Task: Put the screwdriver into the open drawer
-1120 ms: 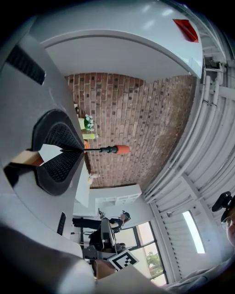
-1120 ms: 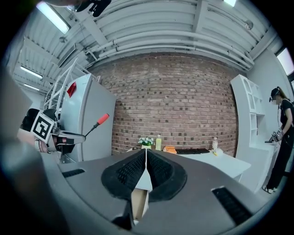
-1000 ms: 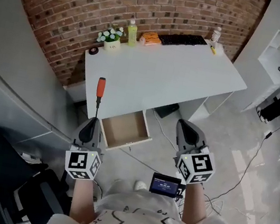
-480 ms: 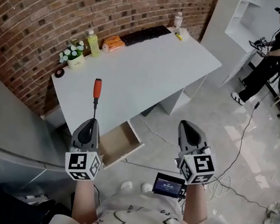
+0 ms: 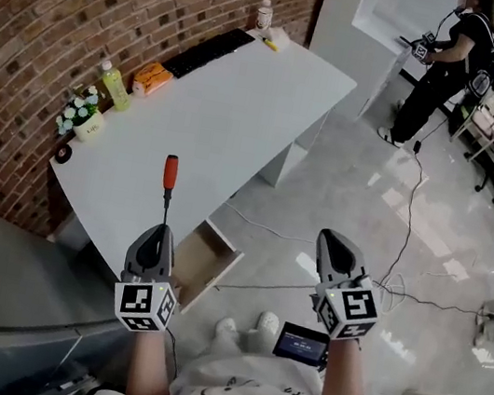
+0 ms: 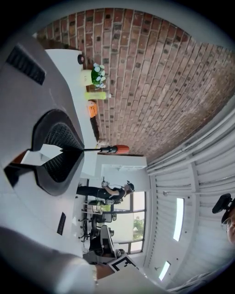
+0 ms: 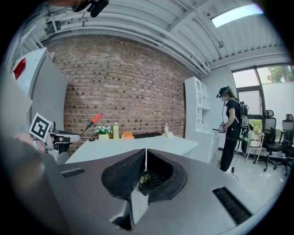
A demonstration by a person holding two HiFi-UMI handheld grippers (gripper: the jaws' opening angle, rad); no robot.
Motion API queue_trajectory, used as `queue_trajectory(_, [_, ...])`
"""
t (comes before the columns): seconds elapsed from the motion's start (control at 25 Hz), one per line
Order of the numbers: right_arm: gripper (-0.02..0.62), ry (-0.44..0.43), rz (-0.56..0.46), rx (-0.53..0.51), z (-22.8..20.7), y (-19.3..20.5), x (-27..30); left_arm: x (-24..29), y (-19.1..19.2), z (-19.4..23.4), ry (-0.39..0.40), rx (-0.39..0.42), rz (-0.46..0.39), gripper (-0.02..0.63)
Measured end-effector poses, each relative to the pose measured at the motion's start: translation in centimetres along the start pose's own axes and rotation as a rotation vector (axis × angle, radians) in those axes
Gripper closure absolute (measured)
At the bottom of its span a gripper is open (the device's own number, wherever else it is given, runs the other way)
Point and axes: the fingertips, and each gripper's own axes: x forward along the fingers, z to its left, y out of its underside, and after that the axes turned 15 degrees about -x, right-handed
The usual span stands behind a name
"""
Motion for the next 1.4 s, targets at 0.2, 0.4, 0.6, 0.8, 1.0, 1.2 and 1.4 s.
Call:
queue_trajectory(0.2, [0.574,-0.022,0.037,0.025,0.3,2.3,0.6,0.7,2.8,-0.8,0.008,-0.004,0.053,0.586])
queue_trajectory(0.4, [0.574,-0.058,0.105,0.035,1.0,6.3,1.3,1.1,7.3,-0.5,0.001,-0.004,0.139,0.586])
queue_trajectory(0.6, [0.574,-0.096,0.185,0.06,2.2,11.1,2.3,1.9,12.0,0.2,-0.014,-0.018,0.209,0.586])
queue_trajectory(0.8, [0.574,-0.144,0.249,0.062,3.3,14.1,2.8,2.4,17.0,-0.5,-0.019,-0.056,0.283,0.586])
queue_trajectory(1.0, [0.574,-0.186,0.274,0.048,4.2,17.2,4.0,3.4,21.1,0.0,-0.026,-0.071,0.326,0.586])
queue_trajectory(1.2, [0.574,-0.221,0.262,0.044,4.8,20.6,4.6,4.0,24.3,0.2,-0.041,-0.065,0.347,0.586])
queue_trajectory(1.4, [0.574,-0.228,0.293,0.063,5.3,24.0,4.9,4.2,27.1,0.5,-0.045,-0.056,0.366,0.586])
